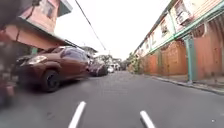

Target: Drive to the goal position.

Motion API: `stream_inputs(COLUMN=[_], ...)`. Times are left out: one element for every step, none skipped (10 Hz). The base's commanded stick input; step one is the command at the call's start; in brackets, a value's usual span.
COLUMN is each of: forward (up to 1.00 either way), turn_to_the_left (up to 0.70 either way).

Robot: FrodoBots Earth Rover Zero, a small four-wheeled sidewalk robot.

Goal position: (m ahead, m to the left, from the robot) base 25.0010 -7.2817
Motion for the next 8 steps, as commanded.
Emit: stream_inputs(forward=[0.7,0.7,0.7,0.7,0.7,0.7,0.7,0.7], turn_to_the_left=[0.0,0.0,0.0,0.0,0.0,0.0,0.0,0.0])
